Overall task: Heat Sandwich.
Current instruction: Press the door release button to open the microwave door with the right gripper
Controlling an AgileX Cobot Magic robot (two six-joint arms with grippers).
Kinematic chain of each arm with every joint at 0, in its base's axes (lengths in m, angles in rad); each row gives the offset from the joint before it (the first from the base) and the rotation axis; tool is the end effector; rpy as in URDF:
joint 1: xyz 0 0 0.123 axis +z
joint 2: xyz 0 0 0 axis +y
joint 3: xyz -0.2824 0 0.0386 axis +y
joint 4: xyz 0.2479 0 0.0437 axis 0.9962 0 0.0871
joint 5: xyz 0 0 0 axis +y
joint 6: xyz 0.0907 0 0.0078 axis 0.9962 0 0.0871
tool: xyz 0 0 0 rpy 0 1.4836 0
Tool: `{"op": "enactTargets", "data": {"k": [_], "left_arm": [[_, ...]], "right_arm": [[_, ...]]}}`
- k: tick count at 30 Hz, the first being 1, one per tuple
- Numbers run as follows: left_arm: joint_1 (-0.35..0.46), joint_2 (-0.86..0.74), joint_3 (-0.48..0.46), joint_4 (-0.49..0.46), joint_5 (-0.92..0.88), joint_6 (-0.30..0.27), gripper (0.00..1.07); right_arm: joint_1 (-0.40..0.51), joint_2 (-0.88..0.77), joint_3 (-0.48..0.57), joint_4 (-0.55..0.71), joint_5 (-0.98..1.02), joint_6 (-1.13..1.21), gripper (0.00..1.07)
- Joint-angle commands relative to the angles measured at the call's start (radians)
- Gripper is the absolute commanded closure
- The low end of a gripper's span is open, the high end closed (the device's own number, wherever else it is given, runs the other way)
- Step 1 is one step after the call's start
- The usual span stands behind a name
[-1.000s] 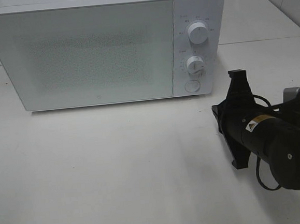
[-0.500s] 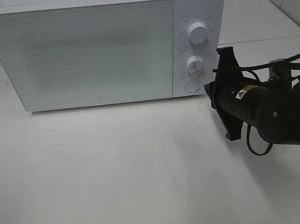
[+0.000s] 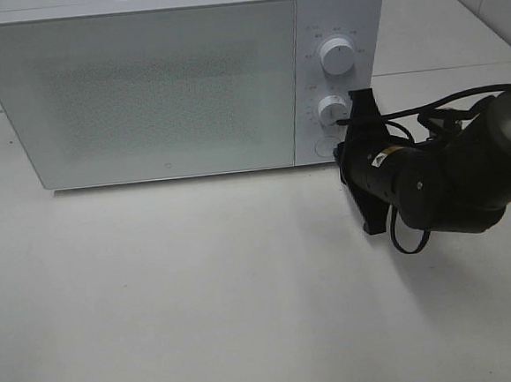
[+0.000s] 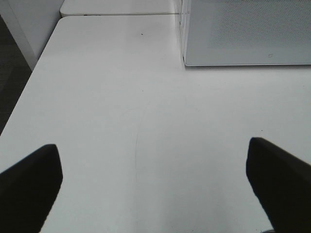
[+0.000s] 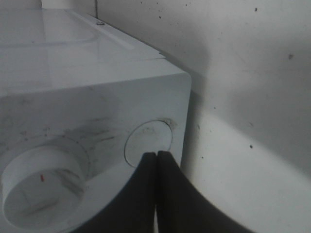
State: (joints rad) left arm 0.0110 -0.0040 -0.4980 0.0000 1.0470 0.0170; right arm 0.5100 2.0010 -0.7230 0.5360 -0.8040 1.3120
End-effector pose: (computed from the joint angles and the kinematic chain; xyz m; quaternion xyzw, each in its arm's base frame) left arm -0.0047 -0.0001 0.2777 0.0025 0.8491 0.0074 0.5282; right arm 0.3148 0.1378 0.1010 0.5507 0.6357 0.3910 0.3739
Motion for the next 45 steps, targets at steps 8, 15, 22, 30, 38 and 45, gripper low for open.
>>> {"op": "enactTargets", "data": {"k": [8, 15, 22, 30, 38, 45], "left_arm": [[0.001, -0.022, 0.004, 0.000, -0.010, 0.000, 0.09], [0.001, -0.022, 0.004, 0.000, -0.010, 0.000, 0.09], [0.001, -0.021, 0.004, 0.000, -0.010, 0.000, 0.09], [0.001, -0.021, 0.004, 0.000, -0.010, 0.000, 0.09], [0.001, -0.021, 0.004, 0.000, -0.010, 0.000, 0.09], [0.001, -0.021, 0.004, 0.000, -0.010, 0.000, 0.09]], "right_arm": [[-0.023, 0.072, -0.102, -0.036, 0.028, 0.006, 1.07], [-0.036, 0.095, -0.143, -0.024, 0.025, -0.015, 1.07], [-0.046, 0.121, -0.174, -0.031, -0.012, -0.004, 1.07], [-0.046, 0.101, -0.174, -0.031, -0.099, -0.004, 1.07], [-0.043, 0.060, -0.174, -0.036, -0.068, -0.004, 1.07], [-0.043, 0.061, -0.174, -0.035, -0.074, -0.004, 1.07]]}}
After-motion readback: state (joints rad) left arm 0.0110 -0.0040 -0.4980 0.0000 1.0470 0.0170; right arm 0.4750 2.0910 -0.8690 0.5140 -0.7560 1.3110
